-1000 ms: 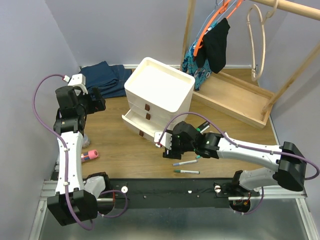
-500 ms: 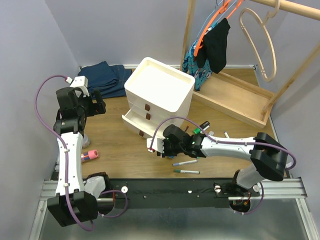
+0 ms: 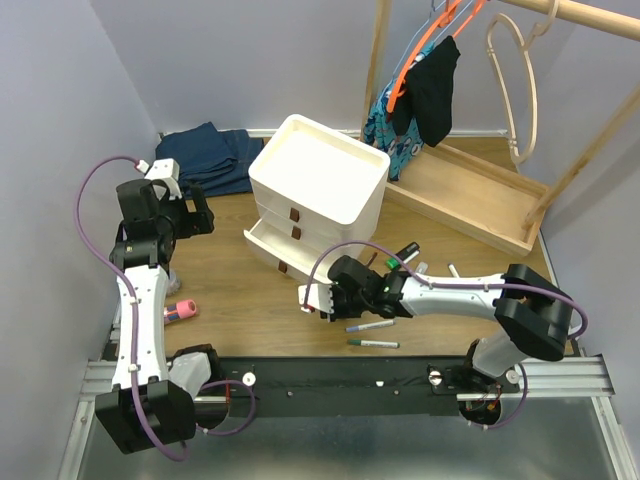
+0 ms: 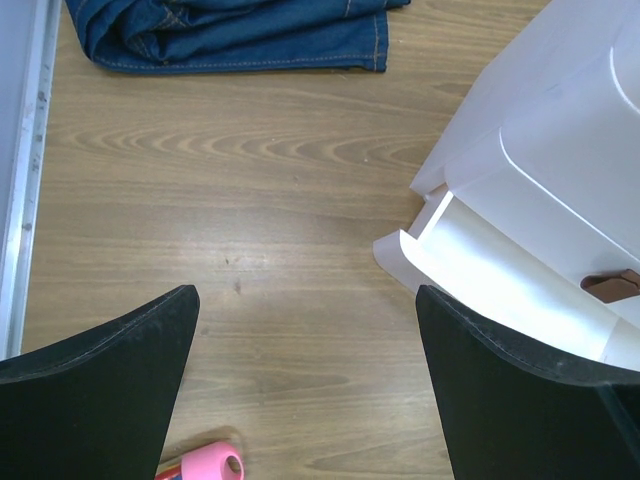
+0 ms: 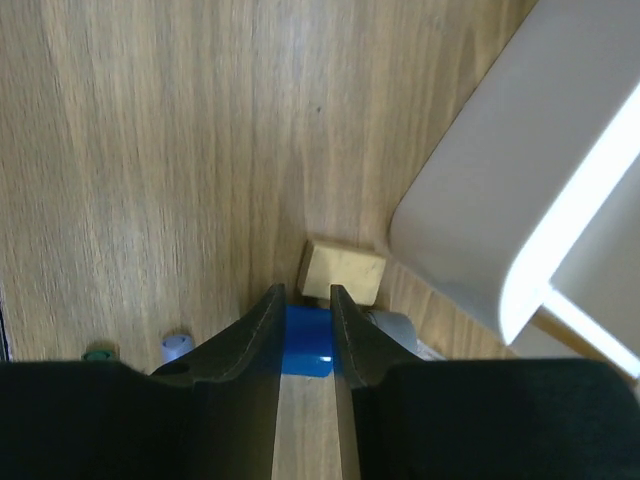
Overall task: Sort the stationery into containers
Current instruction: Pick up the stationery from the center of the board, then place the stationery in the drawer, then pick up the stationery from the center of the board, then place the stationery in the storage box.
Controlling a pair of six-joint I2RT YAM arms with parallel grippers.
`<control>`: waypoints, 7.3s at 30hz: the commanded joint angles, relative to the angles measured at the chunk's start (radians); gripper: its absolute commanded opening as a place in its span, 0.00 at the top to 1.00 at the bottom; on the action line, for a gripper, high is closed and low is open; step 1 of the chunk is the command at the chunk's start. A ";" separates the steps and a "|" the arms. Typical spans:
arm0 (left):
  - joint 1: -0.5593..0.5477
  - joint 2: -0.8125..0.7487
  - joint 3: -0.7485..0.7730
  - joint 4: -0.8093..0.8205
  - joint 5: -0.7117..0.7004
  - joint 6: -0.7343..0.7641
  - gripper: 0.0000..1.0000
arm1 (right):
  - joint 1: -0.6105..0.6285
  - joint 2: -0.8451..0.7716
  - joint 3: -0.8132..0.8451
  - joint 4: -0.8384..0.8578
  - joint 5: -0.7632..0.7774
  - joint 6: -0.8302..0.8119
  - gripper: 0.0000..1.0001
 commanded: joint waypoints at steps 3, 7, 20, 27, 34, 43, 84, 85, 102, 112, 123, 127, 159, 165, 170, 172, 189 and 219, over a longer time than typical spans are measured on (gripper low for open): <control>0.009 -0.024 -0.032 0.017 0.023 -0.034 0.01 | -0.027 -0.020 -0.033 -0.054 0.027 -0.013 0.68; 0.007 -0.024 -0.043 0.026 0.025 -0.046 0.01 | -0.042 -0.026 -0.043 -0.048 0.036 -0.010 0.61; 0.007 -0.019 -0.057 0.039 0.037 -0.067 0.01 | -0.043 0.028 0.006 0.005 -0.002 0.007 0.35; 0.009 -0.019 -0.061 0.037 0.039 -0.073 0.01 | -0.051 0.077 0.040 0.014 -0.031 0.074 0.35; 0.007 -0.018 -0.066 0.037 0.036 -0.075 0.01 | -0.074 0.134 0.091 0.009 -0.057 0.134 0.41; 0.009 -0.018 -0.075 0.042 0.043 -0.084 0.01 | -0.079 0.119 0.095 -0.055 -0.092 0.124 0.66; -0.001 -0.048 -0.178 0.082 0.218 -0.149 0.01 | -0.060 0.143 0.497 -0.219 0.096 -0.415 0.77; -0.001 -0.053 -0.181 0.080 0.218 -0.149 0.01 | -0.059 0.145 0.494 -0.221 0.105 -0.427 0.76; -0.008 -0.059 -0.187 0.080 0.209 -0.152 0.01 | -0.010 0.187 0.438 -0.230 0.184 -0.518 0.62; -0.008 -0.056 -0.186 0.089 0.211 -0.158 0.01 | -0.002 0.181 0.422 -0.193 0.217 -0.499 0.47; -0.008 -0.065 -0.169 0.068 0.207 -0.153 0.01 | 0.007 0.114 0.474 -0.291 0.191 -0.372 0.44; -0.010 -0.073 -0.163 0.059 0.203 -0.144 0.01 | 0.001 0.022 0.461 -0.497 0.016 -0.295 0.44; -0.010 -0.050 -0.176 0.083 0.200 -0.158 0.01 | -0.025 -0.150 0.039 -0.690 -0.016 -0.636 0.45; -0.008 -0.044 -0.178 0.088 0.198 -0.156 0.01 | -0.077 -0.126 0.017 -0.652 -0.011 -0.673 0.46; -0.010 -0.044 -0.181 0.088 0.194 -0.156 0.01 | -0.116 -0.092 0.026 -0.624 -0.007 -0.699 0.46; -0.008 -0.042 -0.186 0.091 0.192 -0.155 0.01 | -0.131 -0.070 0.028 -0.611 -0.005 -0.716 0.46; -0.007 -0.042 -0.199 0.095 0.189 -0.155 0.01 | -0.143 -0.038 0.150 -0.632 -0.036 -0.683 0.72; -0.008 -0.062 -0.199 0.103 0.215 -0.179 0.01 | -0.140 0.359 0.944 -0.482 0.093 0.255 0.80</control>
